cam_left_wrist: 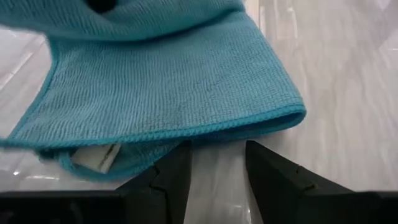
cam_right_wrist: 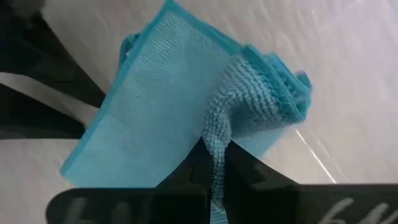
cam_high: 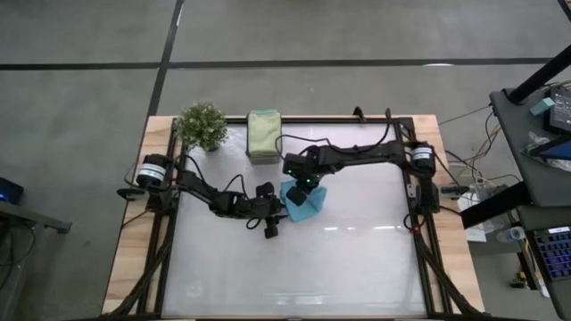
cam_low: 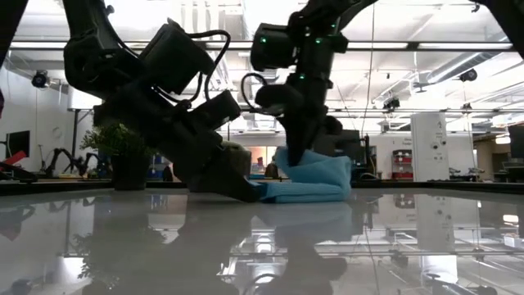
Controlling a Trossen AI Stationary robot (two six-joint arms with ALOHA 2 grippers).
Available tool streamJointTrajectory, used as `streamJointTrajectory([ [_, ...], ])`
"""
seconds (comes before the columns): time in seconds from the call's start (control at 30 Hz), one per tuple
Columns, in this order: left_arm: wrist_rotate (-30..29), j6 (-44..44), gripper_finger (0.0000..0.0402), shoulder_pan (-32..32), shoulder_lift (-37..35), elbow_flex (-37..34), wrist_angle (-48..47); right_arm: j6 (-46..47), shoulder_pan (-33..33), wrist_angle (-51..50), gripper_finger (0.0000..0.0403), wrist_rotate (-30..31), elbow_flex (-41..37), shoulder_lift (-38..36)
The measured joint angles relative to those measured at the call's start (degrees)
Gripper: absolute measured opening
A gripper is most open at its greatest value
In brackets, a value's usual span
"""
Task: Fold microfiber towels
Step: Fold the blue towel
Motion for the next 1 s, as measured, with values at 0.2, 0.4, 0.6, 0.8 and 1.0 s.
streamJointTrajectory([
  [0.2,0.1,0.4,0.0138,0.1,0.0,0.0,0.4,0.7,1.1,0.3,0.0014,-0.4,2.4,1.7],
  [0.4,0.1,0.9,0.0138,0.2,0.0,-0.1,0.9,1.7,1.8,3.9,0.0047,-0.1,2.8,1.8],
  [0.6,0.1,1.7,0.0138,0.2,0.1,-0.1,1.0,2.5,2.0,5.2,0.0095,-0.1,2.8,3.3],
  [0.8,0.0,2.5,0.0138,0.2,0.1,-0.1,1.0,3.3,3.1,6.8,0.0134,-0.4,3.3,4.0],
  [1.0,0.2,3.1,0.0138,0.3,0.1,-0.1,1.1,3.5,4.5,9.9,0.0166,-0.7,4.3,4.0],
])
